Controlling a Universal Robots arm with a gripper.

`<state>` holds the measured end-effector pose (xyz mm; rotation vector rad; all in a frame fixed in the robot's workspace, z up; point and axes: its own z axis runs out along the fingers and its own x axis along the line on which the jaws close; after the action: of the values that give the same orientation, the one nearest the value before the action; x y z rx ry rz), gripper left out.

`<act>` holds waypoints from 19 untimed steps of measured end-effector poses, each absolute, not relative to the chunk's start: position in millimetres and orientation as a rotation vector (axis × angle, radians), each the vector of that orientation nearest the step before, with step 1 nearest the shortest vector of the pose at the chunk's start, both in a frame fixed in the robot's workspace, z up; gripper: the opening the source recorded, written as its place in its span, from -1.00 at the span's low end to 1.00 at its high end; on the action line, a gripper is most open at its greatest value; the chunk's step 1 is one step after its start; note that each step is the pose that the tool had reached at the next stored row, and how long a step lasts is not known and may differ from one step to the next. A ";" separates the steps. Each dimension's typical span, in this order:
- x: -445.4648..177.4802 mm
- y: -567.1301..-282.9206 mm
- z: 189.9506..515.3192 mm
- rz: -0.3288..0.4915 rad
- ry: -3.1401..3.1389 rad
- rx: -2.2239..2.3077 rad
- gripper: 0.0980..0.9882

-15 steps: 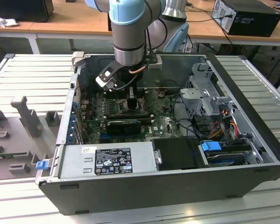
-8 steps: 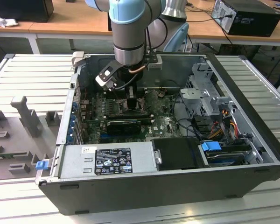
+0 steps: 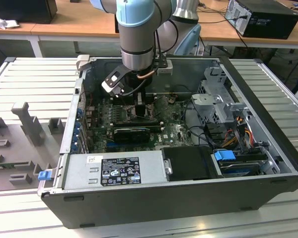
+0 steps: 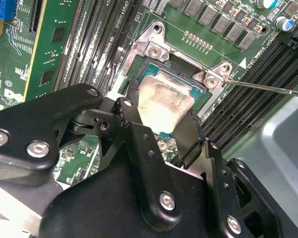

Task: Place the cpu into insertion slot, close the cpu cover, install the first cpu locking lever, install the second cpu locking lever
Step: 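Place the cpu into insertion slot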

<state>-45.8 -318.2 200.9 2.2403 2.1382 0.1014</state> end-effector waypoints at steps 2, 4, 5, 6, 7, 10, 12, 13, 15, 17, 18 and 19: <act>-45.8 -318.2 200.8 0.102 2.138 2.240 -0.03; -45.8 -318.2 200.8 0.102 2.138 2.240 -0.01; -45.8 -318.2 200.8 0.102 2.138 2.240 -0.01; -45.8 -318.2 200.8 0.102 2.138 2.240 0.14; -45.6 -318.1 200.7 0.102 2.138 2.240 0.14; -45.6 -318.0 204.4 0.102 2.138 2.240 0.14; -45.6 -318.0 210.7 0.101 2.138 2.240 0.14; -45.6 -318.0 212.4 0.101 2.138 2.240 0.14; -45.6 -318.0 215.8 0.100 2.138 2.240 0.10; -45.6 -318.0 218.1 0.098 2.138 2.240 -0.05; -45.6 -318.0 218.9 0.098 2.138 2.240 -0.19; -45.5 -318.0 219.9 0.097 2.138 2.239 -0.33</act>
<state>-45.5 -318.0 219.9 2.2394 2.1378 0.0971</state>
